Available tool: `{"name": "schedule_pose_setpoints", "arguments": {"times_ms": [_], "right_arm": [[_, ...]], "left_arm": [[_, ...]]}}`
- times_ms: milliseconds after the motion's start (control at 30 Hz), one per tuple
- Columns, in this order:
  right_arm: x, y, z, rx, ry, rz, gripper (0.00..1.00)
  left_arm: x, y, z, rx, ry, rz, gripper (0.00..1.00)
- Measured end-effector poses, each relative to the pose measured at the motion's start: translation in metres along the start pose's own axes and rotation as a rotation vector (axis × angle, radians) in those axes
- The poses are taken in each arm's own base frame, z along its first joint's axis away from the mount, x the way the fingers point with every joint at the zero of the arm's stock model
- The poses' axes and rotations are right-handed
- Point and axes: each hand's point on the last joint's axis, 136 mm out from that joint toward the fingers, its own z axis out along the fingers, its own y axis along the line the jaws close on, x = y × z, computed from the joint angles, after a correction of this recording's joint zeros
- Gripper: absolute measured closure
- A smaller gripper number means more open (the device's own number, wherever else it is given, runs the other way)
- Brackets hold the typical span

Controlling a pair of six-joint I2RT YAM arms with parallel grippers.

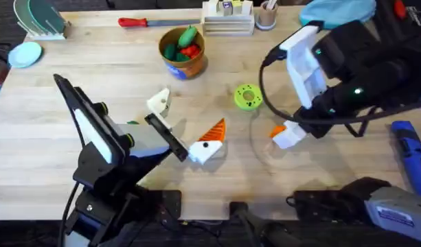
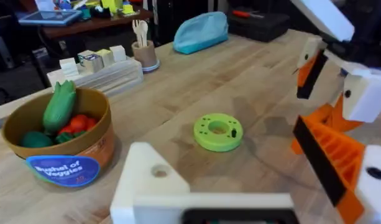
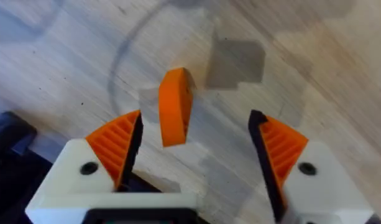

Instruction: Pick up the gripper from the table and insert it into the empty holder that is missing its gripper. Then pick up a screw, insert it into the mounting hole, and use the screwdriver to tighten it. Finally, clean up the table by picking up the vegetable and placing it into the bucket.

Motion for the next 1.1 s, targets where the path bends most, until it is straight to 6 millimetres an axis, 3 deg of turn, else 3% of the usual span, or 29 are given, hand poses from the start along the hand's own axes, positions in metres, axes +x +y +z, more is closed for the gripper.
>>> {"name": "schedule_pose_setpoints", "arguments": {"times_ms": [100,200,433,533,700,833,967,1100], "right_arm": [[-0.001,0.005,0.008,0.003,0.036,-0.047,0.066],[0.0,0.01,0.015,-0.002,0.07,-0.084,0.229],[-0.004,0.012,0.019,0.008,0.075,-0.111,0.666],[-0.005,0.011,0.019,0.009,0.072,-0.108,0.962],[-0.005,0.012,0.014,0.008,0.074,-0.109,0.992],[-0.016,0.012,-0.01,0.023,0.017,-0.101,0.993],[-0.057,0.007,-0.056,0.076,-0.233,-0.07,0.993],[-0.124,0.006,-0.113,0.036,-0.648,0.007,0.994]], "left_arm": [[0.0,0.0,0.0,0.0,0.0,0.0,0.008],[0.0,0.0,0.0,0.0,0.0,0.0,0.008],[0.0,0.0,0.0,0.0,0.0,0.0,0.008],[0.0,0.0,0.0,0.0,0.0,0.0,0.009],[0.0,0.0,0.0,0.0,0.0,0.0,0.008],[0.0,0.0,0.0,0.0,0.0,0.0,0.008],[0.0,0.0,0.0,0.0,0.0,0.0,0.007],[0.0,0.0,0.0,0.0,0.0,0.0,0.008]]}}
